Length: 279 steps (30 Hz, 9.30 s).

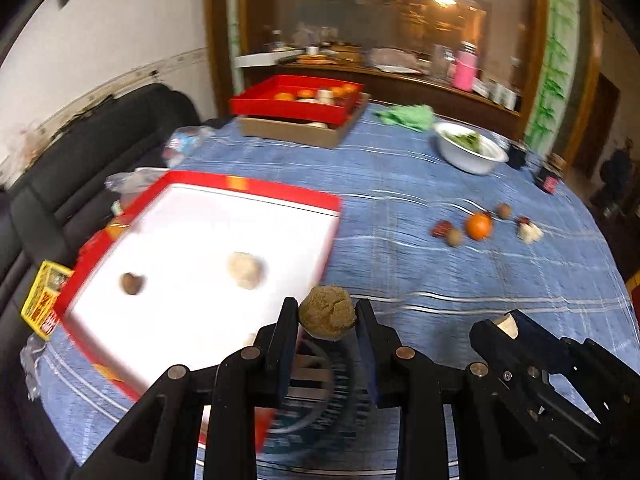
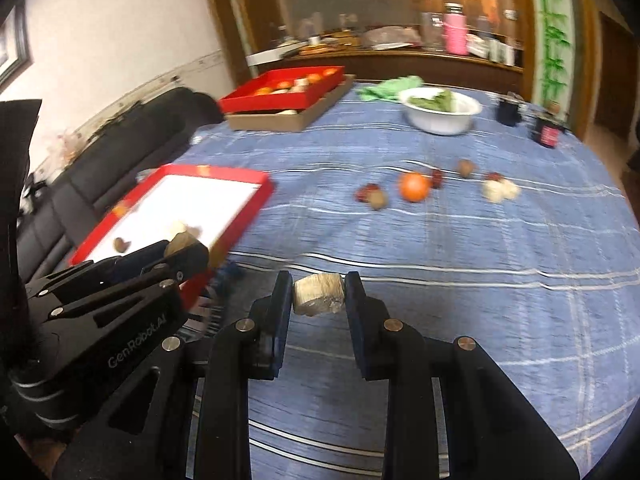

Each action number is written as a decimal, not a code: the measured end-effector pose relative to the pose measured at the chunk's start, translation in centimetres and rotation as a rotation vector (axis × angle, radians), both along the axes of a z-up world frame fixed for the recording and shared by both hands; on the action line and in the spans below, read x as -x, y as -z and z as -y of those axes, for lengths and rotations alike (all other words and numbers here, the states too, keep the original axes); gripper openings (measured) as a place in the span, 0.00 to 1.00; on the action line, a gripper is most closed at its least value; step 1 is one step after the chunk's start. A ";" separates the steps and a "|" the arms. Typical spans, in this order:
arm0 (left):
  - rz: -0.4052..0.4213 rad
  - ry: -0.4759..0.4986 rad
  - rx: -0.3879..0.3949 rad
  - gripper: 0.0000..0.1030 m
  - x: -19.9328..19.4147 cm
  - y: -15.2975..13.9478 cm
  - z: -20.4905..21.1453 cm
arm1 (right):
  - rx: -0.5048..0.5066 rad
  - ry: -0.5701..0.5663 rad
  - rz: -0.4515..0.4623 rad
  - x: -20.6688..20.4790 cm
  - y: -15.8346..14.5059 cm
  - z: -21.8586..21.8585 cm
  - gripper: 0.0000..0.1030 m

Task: Organize fruits
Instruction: 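Carry the white cube with the right gripper while the left carries the tan ball to the lid, then open the right gripper over the lid while the left releases the tan ball there, then grasp the mandarin with the right gripper while the left grasps a brown round fruit, then carry the mandarin with the right gripper while the left carries the brown fruit to the lid, then open the right gripper over the lid while the left releases the brown fruit there, then grasp a cream rough ball with the right gripper while the left grasps a red date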

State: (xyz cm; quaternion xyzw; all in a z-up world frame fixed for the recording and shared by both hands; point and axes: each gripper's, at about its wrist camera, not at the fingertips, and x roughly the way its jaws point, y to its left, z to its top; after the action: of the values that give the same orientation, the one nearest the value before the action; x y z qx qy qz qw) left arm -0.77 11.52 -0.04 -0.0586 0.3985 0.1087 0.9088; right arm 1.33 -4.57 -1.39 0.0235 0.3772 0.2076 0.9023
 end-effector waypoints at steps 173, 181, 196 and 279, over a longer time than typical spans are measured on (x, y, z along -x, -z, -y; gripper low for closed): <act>-0.015 -0.376 0.020 0.20 0.9 1.9 -14.9 | -0.037 -0.361 -0.007 -3.3 -0.4 -15.2 0.33; -0.034 -0.369 0.020 0.20 -0.3 2.6 -15.5 | -0.001 -0.358 -0.020 -2.8 0.3 -16.0 0.33; -0.063 -0.421 0.020 0.20 -1.5 3.8 -18.0 | 0.017 -0.364 -0.035 -3.1 1.6 -17.1 0.33; -0.078 0.186 -0.019 0.20 -18.2 7.6 11.7 | -0.041 0.224 -0.110 -18.4 5.7 13.5 0.27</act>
State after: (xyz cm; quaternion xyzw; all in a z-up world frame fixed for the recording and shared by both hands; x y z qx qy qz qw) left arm 17.46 -0.16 -7.64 -0.0085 0.4363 0.0296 0.8993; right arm 19.77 -18.10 -7.07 0.0952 0.4169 0.1114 0.8970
